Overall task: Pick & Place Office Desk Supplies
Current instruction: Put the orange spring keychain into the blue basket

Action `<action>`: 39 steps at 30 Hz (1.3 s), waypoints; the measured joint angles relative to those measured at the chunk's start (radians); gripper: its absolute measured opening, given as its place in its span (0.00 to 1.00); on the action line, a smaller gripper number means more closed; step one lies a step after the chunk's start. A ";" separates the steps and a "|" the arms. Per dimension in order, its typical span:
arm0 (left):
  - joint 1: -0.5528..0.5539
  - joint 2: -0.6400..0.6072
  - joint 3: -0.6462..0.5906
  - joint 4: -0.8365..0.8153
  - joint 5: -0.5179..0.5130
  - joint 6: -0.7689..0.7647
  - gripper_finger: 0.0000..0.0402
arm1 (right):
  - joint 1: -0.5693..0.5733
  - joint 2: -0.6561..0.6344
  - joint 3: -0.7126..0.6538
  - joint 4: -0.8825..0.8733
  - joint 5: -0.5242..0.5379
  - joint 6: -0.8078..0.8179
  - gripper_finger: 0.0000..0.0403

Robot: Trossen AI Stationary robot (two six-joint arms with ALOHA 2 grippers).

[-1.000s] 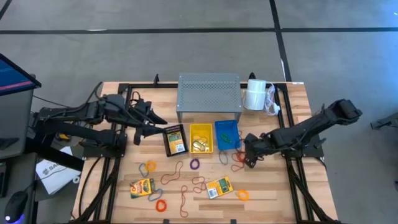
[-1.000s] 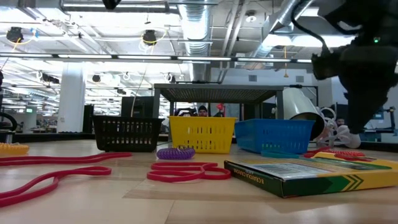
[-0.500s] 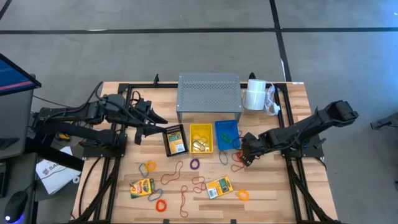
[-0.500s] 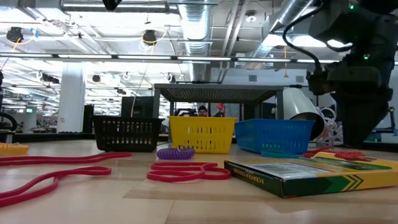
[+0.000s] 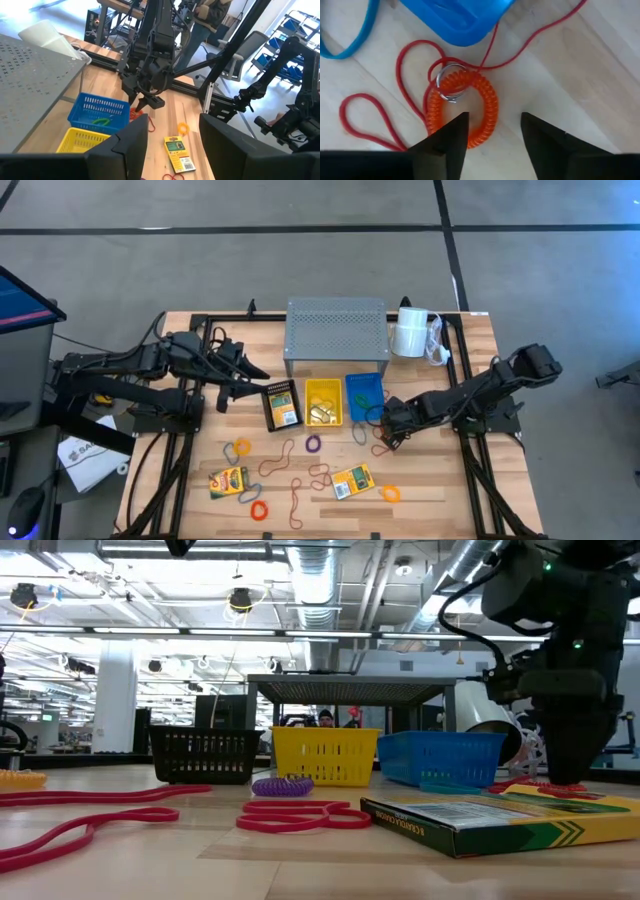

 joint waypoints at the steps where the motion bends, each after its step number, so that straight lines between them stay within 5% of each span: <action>1: 0.000 0.000 0.000 0.000 0.000 0.000 0.43 | 0.000 0.001 0.000 -0.002 0.001 0.000 0.40; 10: 0.000 0.000 0.000 0.000 0.000 0.000 0.43 | 0.001 -0.026 -0.004 0.018 -0.007 -0.026 0.04; 25: 0.000 0.000 0.000 -0.012 0.000 0.000 0.43 | 0.018 -0.110 -0.005 -0.035 -0.018 -0.013 0.01; 39: 0.000 0.000 0.000 -0.023 -0.005 0.000 0.43 | 0.037 -0.300 -0.005 -0.348 -0.023 0.073 0.00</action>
